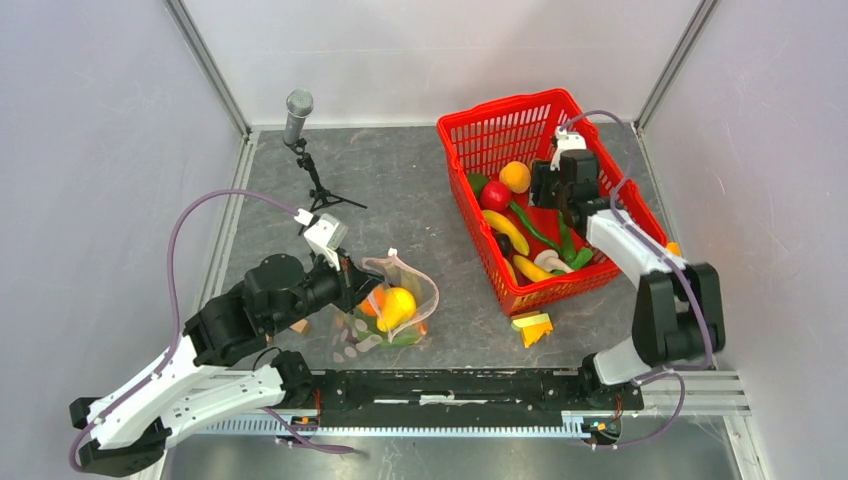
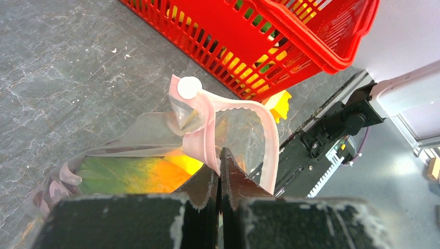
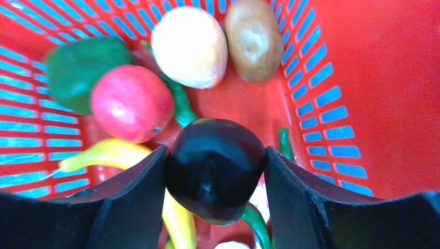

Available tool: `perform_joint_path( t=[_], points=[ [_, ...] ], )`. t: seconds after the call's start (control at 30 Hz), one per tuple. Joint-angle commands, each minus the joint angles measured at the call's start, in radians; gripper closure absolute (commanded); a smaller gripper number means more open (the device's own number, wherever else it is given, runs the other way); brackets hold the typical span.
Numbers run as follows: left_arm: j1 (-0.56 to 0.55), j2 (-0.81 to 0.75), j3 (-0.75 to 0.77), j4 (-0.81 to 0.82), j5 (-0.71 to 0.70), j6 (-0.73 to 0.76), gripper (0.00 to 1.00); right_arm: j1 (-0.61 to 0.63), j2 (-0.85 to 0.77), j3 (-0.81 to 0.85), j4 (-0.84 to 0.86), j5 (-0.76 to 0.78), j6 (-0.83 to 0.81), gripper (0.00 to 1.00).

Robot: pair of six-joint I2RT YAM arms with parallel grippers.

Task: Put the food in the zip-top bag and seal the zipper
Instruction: Pick up the fake fruit from the bin, then place the fake fruit in the zipper food storage bag.

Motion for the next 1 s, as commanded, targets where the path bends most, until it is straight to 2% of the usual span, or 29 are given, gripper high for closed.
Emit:
perform_joint_path(
  t=[0.0,0.27,0.43,0.57,0.67,0.8,0.97],
  points=[
    [0.001,0.01,0.007,0.07,0.0,-0.022,0.96,0.0,-0.166,-0.056,0.068,-0.078,-0.007,0.54],
    [0.0,0.033,0.006,0.094,0.015,-0.024,0.96,0.0,-0.489,-0.217,0.156,-0.277,0.041,0.54],
    [0.001,0.056,0.011,0.101,0.026,-0.024,0.96,0.0,-0.637,-0.276,0.229,-0.496,0.1,0.54],
    [0.001,0.063,0.015,0.106,0.021,-0.023,0.96,0.003,-0.725,-0.33,0.374,-0.718,0.2,0.54],
    [0.0,0.071,0.016,0.115,0.023,-0.025,0.96,0.028,-0.768,-0.33,0.402,-0.807,0.209,0.52],
    [0.0,0.085,0.014,0.131,0.036,-0.027,0.96,0.118,-0.79,-0.329,0.428,-0.901,0.206,0.52],
    [0.0,0.102,0.016,0.139,0.048,-0.029,0.96,0.329,-0.79,-0.349,0.407,-0.855,0.14,0.52]
  ],
)
